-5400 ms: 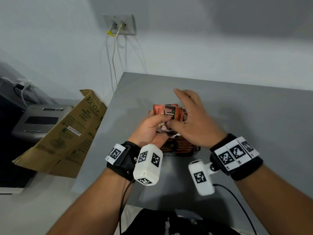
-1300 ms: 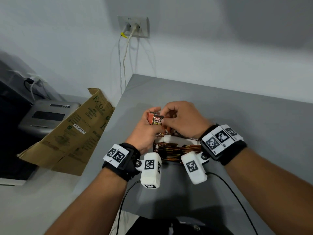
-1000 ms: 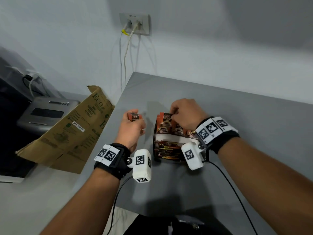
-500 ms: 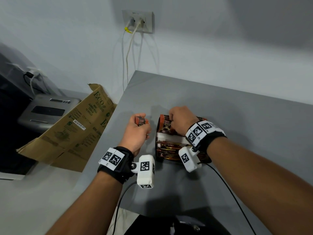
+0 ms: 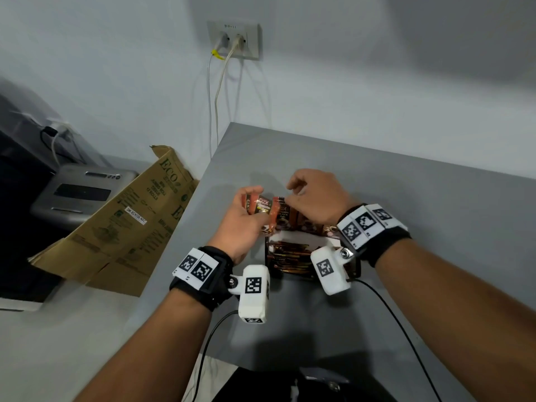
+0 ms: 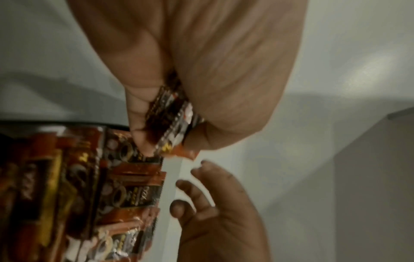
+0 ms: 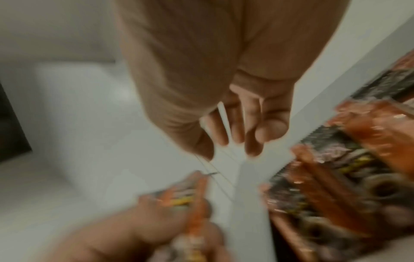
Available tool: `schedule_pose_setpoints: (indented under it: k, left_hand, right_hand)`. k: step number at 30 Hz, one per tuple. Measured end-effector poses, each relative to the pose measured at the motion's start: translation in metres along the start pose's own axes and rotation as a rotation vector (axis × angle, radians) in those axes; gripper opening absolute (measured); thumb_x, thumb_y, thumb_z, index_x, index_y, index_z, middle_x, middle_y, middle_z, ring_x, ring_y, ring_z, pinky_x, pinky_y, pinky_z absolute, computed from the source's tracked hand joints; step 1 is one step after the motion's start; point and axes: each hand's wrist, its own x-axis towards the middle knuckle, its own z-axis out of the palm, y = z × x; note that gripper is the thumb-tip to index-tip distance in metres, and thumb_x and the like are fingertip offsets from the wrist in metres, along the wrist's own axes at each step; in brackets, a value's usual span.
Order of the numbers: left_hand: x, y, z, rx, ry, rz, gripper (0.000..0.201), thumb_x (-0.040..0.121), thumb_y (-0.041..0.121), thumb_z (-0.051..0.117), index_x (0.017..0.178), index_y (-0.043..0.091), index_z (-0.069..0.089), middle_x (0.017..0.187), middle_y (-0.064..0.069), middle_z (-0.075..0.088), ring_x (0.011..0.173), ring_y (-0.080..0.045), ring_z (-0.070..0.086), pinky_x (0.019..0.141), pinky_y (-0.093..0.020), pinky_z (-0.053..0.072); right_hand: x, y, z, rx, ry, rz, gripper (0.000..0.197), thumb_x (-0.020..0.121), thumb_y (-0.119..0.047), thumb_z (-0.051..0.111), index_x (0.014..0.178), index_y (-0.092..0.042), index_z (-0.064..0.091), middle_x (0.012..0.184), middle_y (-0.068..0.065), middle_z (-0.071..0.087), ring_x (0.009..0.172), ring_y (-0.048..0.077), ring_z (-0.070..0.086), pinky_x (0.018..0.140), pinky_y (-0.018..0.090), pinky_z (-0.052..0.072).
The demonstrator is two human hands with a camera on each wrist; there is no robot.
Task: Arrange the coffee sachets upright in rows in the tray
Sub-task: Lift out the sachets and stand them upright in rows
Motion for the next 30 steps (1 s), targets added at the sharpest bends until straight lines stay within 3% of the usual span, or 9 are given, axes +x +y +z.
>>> schedule_pose_setpoints:
  k: [3,5,7,9,11,15,22,27,30]
  left_hand:
    - [-0.001,0.006,0.01,0.047,-0.102,0.046,0.059,0.078,-0.015,0.068,0.124,0.016,0.048,0.107,-0.018,0.063,0.087,-0.027,0.067,0.08,-0.05,0.057]
    - [0.0,0.01,0.015,0.076,-0.109,0.053,0.057,0.08,-0.011,0.07,0.125,0.016,0.047,0.103,-0.012,0.063,0.085,-0.024,0.066,0.074,-0.041,0.058]
    - [0.002,0.012,0.013,0.116,-0.02,0.052,0.048,0.084,-0.002,0.07,0.121,0.022,0.049,0.102,-0.006,0.061,0.085,-0.019,0.064,0.069,-0.032,0.056]
    - [0.006,0.01,0.004,0.108,0.086,0.027,0.038,0.088,0.001,0.063,0.115,0.025,0.052,0.097,-0.004,0.058,0.086,-0.02,0.06,0.073,-0.035,0.053]
    - [0.007,0.007,-0.005,0.09,0.149,-0.01,0.036,0.088,-0.004,0.055,0.111,0.023,0.054,0.092,-0.005,0.06,0.083,-0.021,0.057,0.075,-0.038,0.05]
    - [0.004,0.002,-0.011,0.073,0.168,-0.037,0.042,0.082,-0.014,0.046,0.112,0.014,0.054,0.087,-0.007,0.065,0.077,-0.023,0.063,0.077,-0.04,0.05]
    - [0.002,-0.007,-0.017,0.129,0.155,-0.032,0.036,0.075,-0.007,0.053,0.101,0.017,0.055,0.082,-0.009,0.066,0.074,-0.025,0.059,0.065,-0.037,0.048]
    - [0.003,-0.009,-0.016,0.185,0.154,-0.02,0.032,0.08,-0.003,0.053,0.101,0.02,0.056,0.085,-0.008,0.069,0.076,-0.022,0.06,0.069,-0.04,0.049]
    - [0.004,-0.01,-0.014,0.193,0.14,-0.019,0.032,0.081,-0.005,0.052,0.1,0.02,0.056,0.084,-0.006,0.068,0.079,-0.022,0.061,0.071,-0.04,0.05]
  right_hand:
    - [-0.013,-0.018,-0.016,0.194,-0.086,-0.07,0.016,0.082,-0.019,0.076,0.097,-0.021,0.074,0.088,-0.008,0.071,0.08,0.006,0.066,0.075,0.021,0.053]
    - [-0.015,-0.02,-0.025,0.148,-0.056,-0.102,0.014,0.081,-0.014,0.076,0.093,-0.022,0.075,0.086,-0.009,0.073,0.081,0.005,0.068,0.076,0.019,0.052]
    - [-0.014,-0.014,-0.036,0.092,0.035,-0.08,0.012,0.083,-0.015,0.075,0.092,-0.024,0.075,0.085,-0.009,0.072,0.082,0.005,0.066,0.074,0.018,0.049]
    - [-0.012,-0.003,-0.039,0.052,0.067,-0.025,0.013,0.086,-0.015,0.074,0.096,-0.023,0.074,0.088,-0.009,0.07,0.084,0.005,0.064,0.07,0.016,0.045]
    - [-0.009,0.007,-0.029,-0.017,-0.004,0.01,0.018,0.089,-0.009,0.069,0.102,-0.021,0.071,0.094,-0.007,0.068,0.087,0.008,0.063,0.068,0.014,0.044]
    - [-0.005,0.013,0.003,-0.178,-0.205,-0.015,0.021,0.09,-0.003,0.061,0.103,-0.019,0.064,0.104,0.0,0.07,0.096,0.018,0.064,0.083,0.03,0.053]
    - [0.008,0.005,0.029,-0.3,-0.258,-0.014,0.026,0.089,0.0,0.057,0.091,-0.026,0.056,0.101,0.001,0.063,0.091,0.022,0.062,0.082,0.041,0.057]
    - [0.015,0.003,0.032,-0.366,-0.245,-0.015,0.021,0.091,0.002,0.056,0.094,-0.019,0.057,0.099,0.005,0.062,0.086,0.024,0.061,0.071,0.031,0.051]
    - [0.017,0.001,0.032,-0.389,-0.22,-0.024,0.019,0.091,0.003,0.057,0.098,-0.013,0.062,0.101,0.007,0.064,0.088,0.025,0.062,0.073,0.031,0.052]
